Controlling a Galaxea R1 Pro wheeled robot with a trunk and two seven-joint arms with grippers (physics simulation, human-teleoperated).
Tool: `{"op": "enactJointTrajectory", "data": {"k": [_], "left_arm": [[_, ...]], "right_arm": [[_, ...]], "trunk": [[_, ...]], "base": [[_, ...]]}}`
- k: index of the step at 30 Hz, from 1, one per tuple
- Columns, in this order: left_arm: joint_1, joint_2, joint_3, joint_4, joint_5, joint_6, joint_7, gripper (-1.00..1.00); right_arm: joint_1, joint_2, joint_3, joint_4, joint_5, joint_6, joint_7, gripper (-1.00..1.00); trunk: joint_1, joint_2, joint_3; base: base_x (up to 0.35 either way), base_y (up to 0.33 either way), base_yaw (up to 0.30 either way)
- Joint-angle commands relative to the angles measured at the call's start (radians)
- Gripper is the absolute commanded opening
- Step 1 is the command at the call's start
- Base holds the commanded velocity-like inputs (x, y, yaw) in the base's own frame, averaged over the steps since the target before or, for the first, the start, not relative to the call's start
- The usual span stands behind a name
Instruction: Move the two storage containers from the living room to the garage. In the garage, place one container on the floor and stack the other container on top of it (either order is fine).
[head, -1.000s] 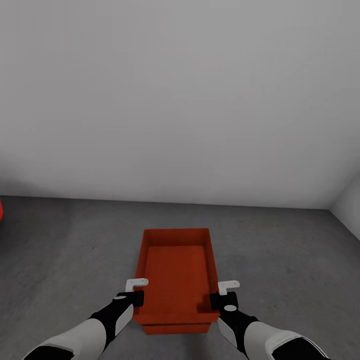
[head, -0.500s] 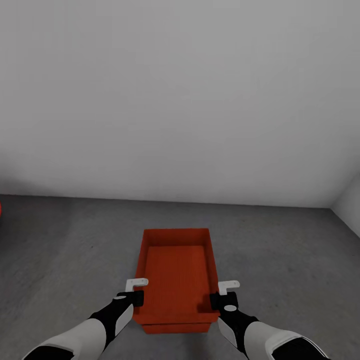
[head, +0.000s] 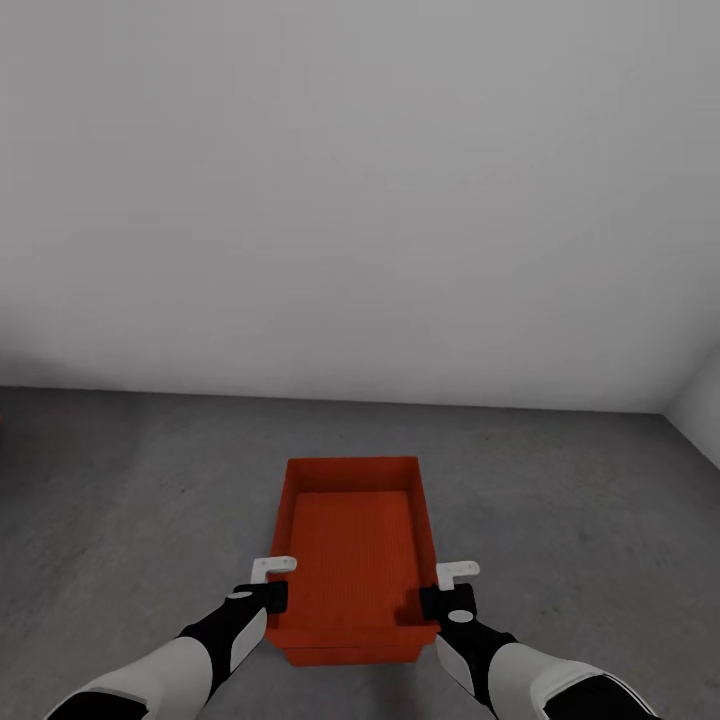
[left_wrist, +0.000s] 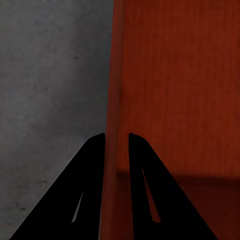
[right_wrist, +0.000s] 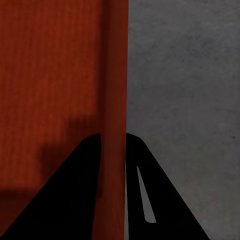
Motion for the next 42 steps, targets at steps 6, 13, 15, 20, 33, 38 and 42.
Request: {"op": "enactJointTrajectory", "data": {"k": [6, 13, 15, 20, 33, 38, 42], "left_arm": [[-0.001, 0.081, 0.06, -0.006, -0.011, -0.003, 0.012, -1.0], [-0.001, 0.081, 0.06, -0.007, -0.012, -0.003, 0.012, -1.0], [-0.001, 0.081, 0.061, -0.007, -0.012, -0.003, 0.012, -1.0], [-0.001, 0.081, 0.062, -0.006, -0.011, -0.003, 0.012, -1.0], [-0.001, 0.081, 0.061, -0.007, -0.011, -0.003, 0.012, -1.0], [-0.001, 0.081, 0.061, -0.007, -0.011, -0.003, 0.012, -1.0], [-0.001, 0.081, 0.061, -0.007, -0.011, -0.003, 0.012, -1.0]], "right_arm": [[0.0, 0.001, -0.041, 0.001, -0.003, 0.0, 0.001, -1.0], [0.0, 0.001, -0.041, 0.001, -0.003, 0.0, 0.001, -1.0], [0.0, 0.001, -0.041, 0.001, -0.003, 0.0, 0.001, -1.0], [0.0, 0.001, -0.041, 0.001, -0.003, 0.0, 0.001, -1.0], [0.0, 0.001, -0.041, 0.001, -0.003, 0.0, 0.001, -1.0], [0.0, 0.001, -0.041, 0.001, -0.003, 0.0, 0.001, -1.0], [0.0, 0.001, -0.041, 0.001, -0.003, 0.0, 0.001, -1.0]], "trunk": [[0.004, -0.008, -0.004], [0.004, -0.008, -0.004], [0.004, -0.008, -0.004], [0.004, -0.008, -0.004], [0.004, -0.008, -0.004], [0.004, -0.008, -0.004], [0.004, -0.008, -0.004]], "base": [[0.0, 0.0, 0.0], [0.0, 0.0, 0.0], [0.0, 0.0, 0.0], [0.0, 0.0, 0.0], [0.073, 0.0, 0.0], [0.005, 0.0, 0.0], [0.0, 0.0, 0.0]]}}
